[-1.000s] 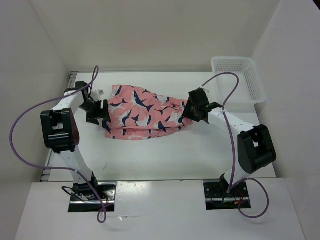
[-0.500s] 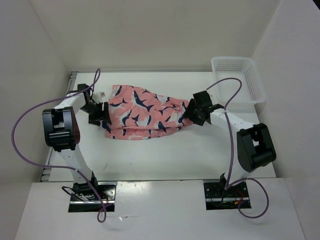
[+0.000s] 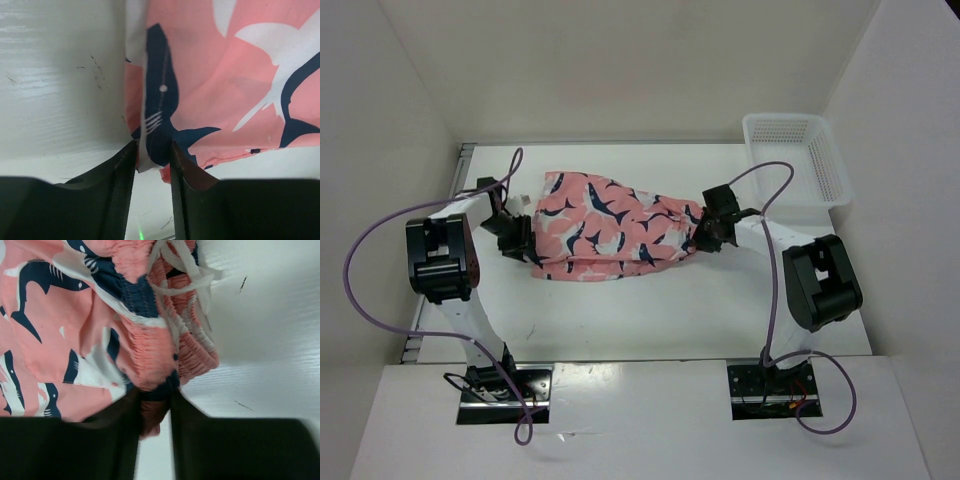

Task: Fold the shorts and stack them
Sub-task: Fold the shorts

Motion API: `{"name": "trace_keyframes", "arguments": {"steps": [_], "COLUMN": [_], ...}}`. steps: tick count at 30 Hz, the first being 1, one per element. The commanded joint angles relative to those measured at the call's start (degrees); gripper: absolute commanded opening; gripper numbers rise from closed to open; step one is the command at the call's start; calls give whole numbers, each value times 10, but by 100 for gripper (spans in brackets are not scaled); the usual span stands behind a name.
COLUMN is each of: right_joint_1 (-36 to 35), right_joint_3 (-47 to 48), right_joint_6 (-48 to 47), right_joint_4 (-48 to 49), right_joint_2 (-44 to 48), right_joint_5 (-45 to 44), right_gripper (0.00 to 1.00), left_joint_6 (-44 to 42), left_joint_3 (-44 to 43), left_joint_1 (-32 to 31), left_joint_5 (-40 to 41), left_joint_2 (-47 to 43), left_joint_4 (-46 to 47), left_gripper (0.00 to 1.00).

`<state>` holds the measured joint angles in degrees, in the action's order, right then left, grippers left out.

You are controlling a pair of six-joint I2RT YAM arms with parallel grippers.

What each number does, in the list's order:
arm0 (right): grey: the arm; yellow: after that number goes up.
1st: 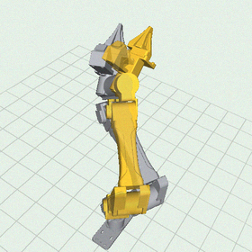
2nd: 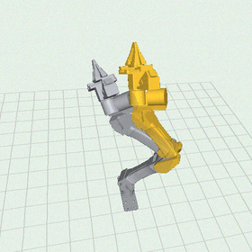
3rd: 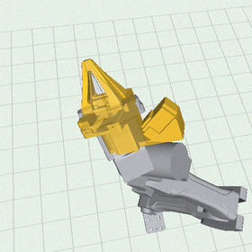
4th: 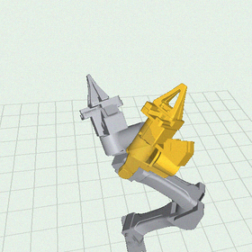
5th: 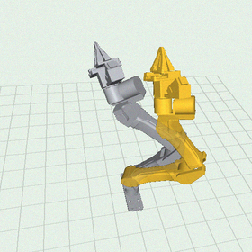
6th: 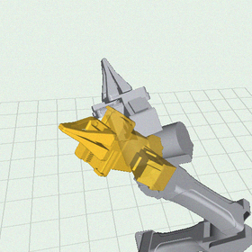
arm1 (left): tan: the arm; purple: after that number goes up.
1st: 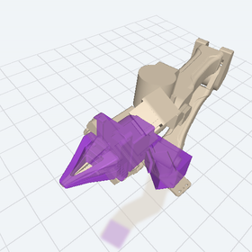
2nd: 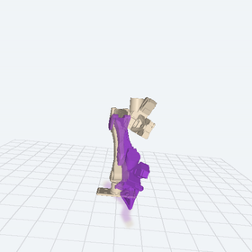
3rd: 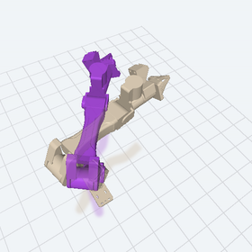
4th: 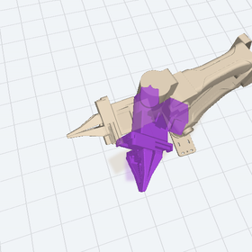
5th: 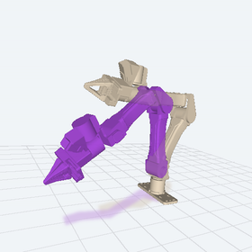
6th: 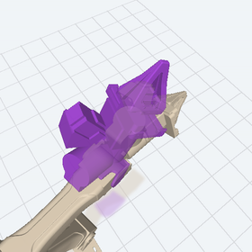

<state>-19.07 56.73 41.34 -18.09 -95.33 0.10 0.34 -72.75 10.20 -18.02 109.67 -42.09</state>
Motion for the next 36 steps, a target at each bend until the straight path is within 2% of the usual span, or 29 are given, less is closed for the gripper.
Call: {"name": "trace_keyframes", "arguments": {"steps": [1,2,5,7,9,15,19,22,27,30,31,33,36], "right_joint_1": [8,8,8,8,8,13,13,18,49,80,80,85,85], "right_joint_3": [24,29,36,43,48,53,58,64,53,8,-4,-25,-31], "right_joint_6": [1,1,-5,-10,-15,-21,-21,-27,-20,2,2,8,8], "right_joint_4": [16,10,3,-10,-17,-34,-40,-40,-51,-45,-36,-31,-17], "right_joint_2": [-12,-7,7,14,23,55,61,61,91,122,127,117,73], "right_joint_5": [-1,-1,-7,-7,-12,-19,-13,-7,0,7,7,12,24], "right_gripper": [21,17,7,6,4,1,1,0,0,0,0,0,0], "left_joint_6": [-3,-3,-3,-3,-3,-3,-3,-3,-3,-3,-3,-3,-3], "left_joint_3": [-9,-16,-29,-37,-44,-97,-135,-178,-232,-158,-124,-24,33], "left_joint_1": [0,0,0,0,0,0,0,0,-19,-75,-90,-107,-107], "left_joint_5": [-16,-16,-11,-5,0,21,21,-10,-103,-121,-95,-52,18], "left_joint_2": [13,13,13,6,-15,-46,-58,-63,-82,-100,-100,-100,-80], "left_joint_4": [2,2,2,-4,-4,-31,-59,-100,-208,-277,-277,-243,-175], "left_gripper": [39,29,16,6,1,1,8,2,0,0,0,0,0]}}
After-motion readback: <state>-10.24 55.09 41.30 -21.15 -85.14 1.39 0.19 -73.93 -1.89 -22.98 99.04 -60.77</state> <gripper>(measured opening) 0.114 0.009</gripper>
